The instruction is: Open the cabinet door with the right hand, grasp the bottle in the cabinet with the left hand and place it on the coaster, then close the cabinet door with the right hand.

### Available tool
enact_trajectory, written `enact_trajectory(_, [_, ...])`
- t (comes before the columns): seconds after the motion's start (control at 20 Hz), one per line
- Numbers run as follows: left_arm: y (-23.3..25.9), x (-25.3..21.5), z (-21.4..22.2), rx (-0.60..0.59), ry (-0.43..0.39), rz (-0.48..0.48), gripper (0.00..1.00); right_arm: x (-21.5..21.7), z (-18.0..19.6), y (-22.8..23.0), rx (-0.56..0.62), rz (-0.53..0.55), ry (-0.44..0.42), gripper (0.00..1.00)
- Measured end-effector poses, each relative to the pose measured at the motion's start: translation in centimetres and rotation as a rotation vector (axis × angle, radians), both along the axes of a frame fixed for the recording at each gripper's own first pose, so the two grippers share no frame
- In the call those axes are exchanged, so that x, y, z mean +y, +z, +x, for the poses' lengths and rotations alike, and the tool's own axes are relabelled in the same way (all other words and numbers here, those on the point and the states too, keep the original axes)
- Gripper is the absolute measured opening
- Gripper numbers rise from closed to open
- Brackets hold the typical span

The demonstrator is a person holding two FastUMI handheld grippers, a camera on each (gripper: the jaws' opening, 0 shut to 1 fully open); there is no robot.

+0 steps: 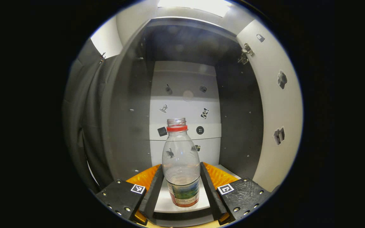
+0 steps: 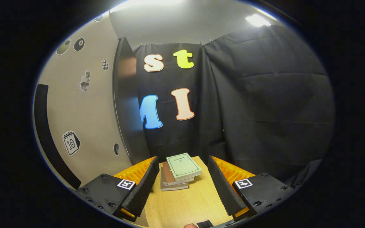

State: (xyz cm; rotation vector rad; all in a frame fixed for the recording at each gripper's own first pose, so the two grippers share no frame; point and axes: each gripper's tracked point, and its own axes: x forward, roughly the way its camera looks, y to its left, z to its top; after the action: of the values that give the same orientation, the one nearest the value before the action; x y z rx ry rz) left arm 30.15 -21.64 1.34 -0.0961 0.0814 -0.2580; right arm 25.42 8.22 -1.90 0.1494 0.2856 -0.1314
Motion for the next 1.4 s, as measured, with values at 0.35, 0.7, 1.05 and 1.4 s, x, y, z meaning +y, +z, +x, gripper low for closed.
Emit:
enact_trajectory(0.35, [-1.3, 5.2, -7.1, -0.008, 0.086, 0.013, 0.65, 0.9, -0.5, 0.0, -0.009, -0.010, 0.066, 0.98])
enact_trajectory(0.7, [-6.5, 8.6, -14.2, 0.035, 0.143, 0.031, 0.63, 1.9, -0.4, -0.3, -0.017, -0.045, 0.106, 0.98])
enact_trajectory(1.05, [-12.1, 10.6, -19.9, 0.095, 0.187, 0.045, 0.65, 3.7, -0.2, -0.8, -0.008, -0.066, 0.170, 0.98])
enact_trajectory(1.4, [-18.0, 11.7, -24.2, 0.145, 0.213, 0.030, 0.65, 4.7, 0.2, -0.6, -0.005, -0.078, 0.186, 0.98])
